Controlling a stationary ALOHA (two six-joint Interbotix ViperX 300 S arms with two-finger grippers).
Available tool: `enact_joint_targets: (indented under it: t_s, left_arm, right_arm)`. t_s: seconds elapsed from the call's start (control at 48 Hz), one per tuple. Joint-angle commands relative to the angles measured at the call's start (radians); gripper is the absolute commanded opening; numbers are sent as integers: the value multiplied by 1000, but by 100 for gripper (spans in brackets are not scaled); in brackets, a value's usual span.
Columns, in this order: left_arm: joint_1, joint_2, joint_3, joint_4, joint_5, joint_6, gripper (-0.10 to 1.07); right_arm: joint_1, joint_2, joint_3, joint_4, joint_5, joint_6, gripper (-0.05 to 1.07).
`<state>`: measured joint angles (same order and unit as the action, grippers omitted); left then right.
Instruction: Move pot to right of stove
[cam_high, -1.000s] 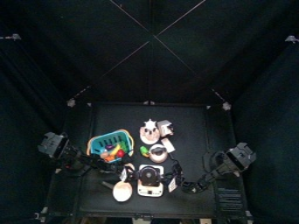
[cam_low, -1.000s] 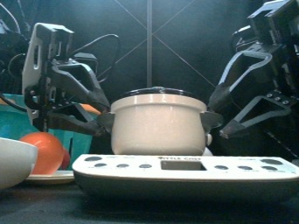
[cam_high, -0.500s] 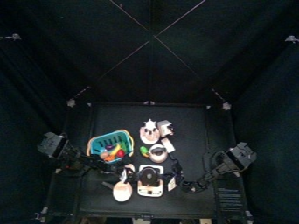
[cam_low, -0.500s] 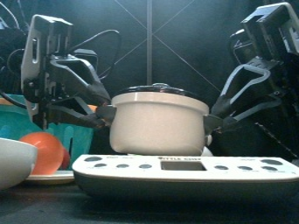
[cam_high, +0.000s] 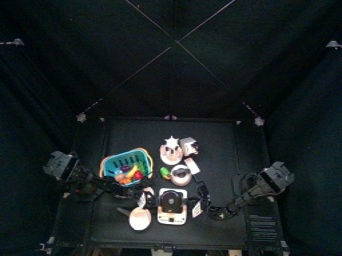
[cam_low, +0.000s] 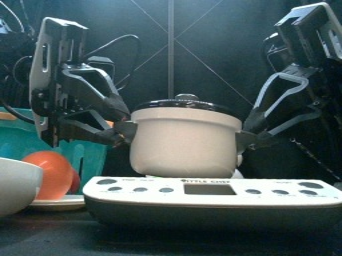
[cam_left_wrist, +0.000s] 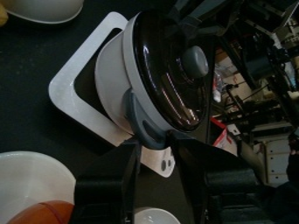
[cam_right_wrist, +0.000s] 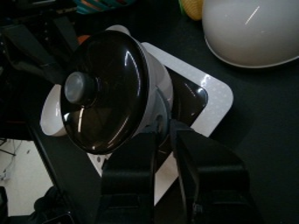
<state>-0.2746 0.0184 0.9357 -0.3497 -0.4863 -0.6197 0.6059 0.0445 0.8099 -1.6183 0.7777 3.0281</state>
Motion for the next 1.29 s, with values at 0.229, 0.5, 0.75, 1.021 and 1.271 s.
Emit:
enact_joint_targets:
  t_s: [0.229, 0.5, 0.75, 1.021, 1.271]
  left_arm:
    - [67, 31, -86, 5, 11, 11, 63]
    - [89, 48, -144, 32, 41, 12, 63]
    - [104, 57, -184, 52, 41, 12, 63]
    - [112, 64, -209, 67, 43, 12, 63]
    - [118, 75, -250, 83, 43, 12, 63]
  right_arm:
    - [23, -67, -3, -21, 26, -12, 49]
    - [66, -109, 18, -5, 75, -12, 49]
    - [94, -130, 51, 52, 94, -12, 49]
    - [101, -135, 57, 64, 94, -14, 48]
    - [135, -170, 81, 103, 112, -15, 48]
